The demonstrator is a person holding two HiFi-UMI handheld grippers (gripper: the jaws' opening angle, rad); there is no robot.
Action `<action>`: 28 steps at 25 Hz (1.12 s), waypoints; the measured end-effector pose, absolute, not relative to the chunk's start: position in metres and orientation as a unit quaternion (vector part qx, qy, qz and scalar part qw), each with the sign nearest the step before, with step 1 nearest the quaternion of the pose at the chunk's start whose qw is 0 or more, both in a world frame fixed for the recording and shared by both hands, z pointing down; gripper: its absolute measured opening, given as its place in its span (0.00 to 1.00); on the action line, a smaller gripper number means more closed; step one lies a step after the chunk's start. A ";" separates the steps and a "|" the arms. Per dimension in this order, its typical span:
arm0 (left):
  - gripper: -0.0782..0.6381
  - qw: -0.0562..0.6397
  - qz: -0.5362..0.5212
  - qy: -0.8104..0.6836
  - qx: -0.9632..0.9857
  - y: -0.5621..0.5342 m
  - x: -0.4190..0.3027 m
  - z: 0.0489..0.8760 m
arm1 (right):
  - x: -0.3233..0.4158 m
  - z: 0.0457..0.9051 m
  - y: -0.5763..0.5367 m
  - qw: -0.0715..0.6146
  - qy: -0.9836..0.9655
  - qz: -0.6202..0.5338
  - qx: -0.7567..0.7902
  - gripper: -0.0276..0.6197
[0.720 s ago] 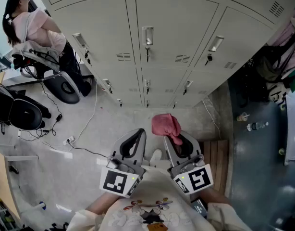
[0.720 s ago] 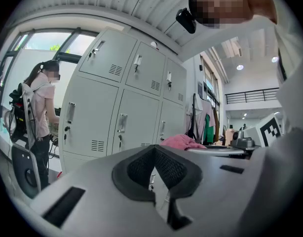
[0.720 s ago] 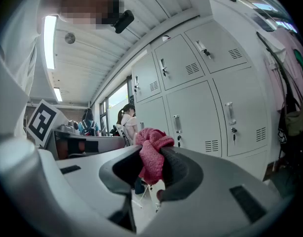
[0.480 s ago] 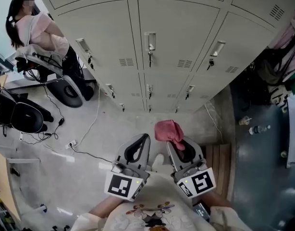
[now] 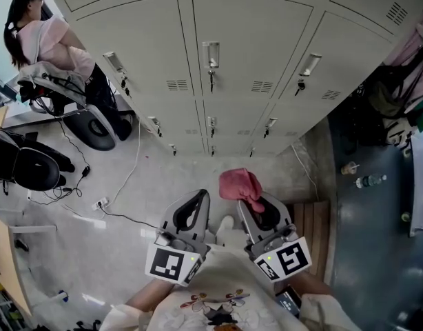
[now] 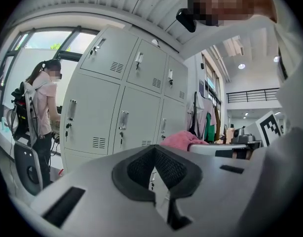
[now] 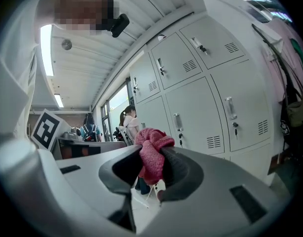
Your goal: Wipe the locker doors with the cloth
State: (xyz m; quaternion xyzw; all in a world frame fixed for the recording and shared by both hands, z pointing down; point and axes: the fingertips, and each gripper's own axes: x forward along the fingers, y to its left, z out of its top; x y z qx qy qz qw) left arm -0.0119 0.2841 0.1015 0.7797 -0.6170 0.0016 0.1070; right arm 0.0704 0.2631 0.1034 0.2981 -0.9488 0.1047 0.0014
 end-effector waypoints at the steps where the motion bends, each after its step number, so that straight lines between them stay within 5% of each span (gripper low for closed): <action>1: 0.12 0.108 0.003 -0.617 0.780 0.283 -0.012 0.103 | 0.073 0.105 0.260 0.002 -0.948 0.105 0.301 0.20; 12: 0.12 0.146 0.012 -0.632 0.761 0.267 -0.035 0.133 | 0.084 0.136 0.222 0.039 -0.936 0.119 0.329 0.21; 28: 0.12 0.180 0.035 -0.588 0.788 0.130 -0.100 0.190 | -0.014 0.172 0.118 0.083 -0.931 0.072 0.348 0.21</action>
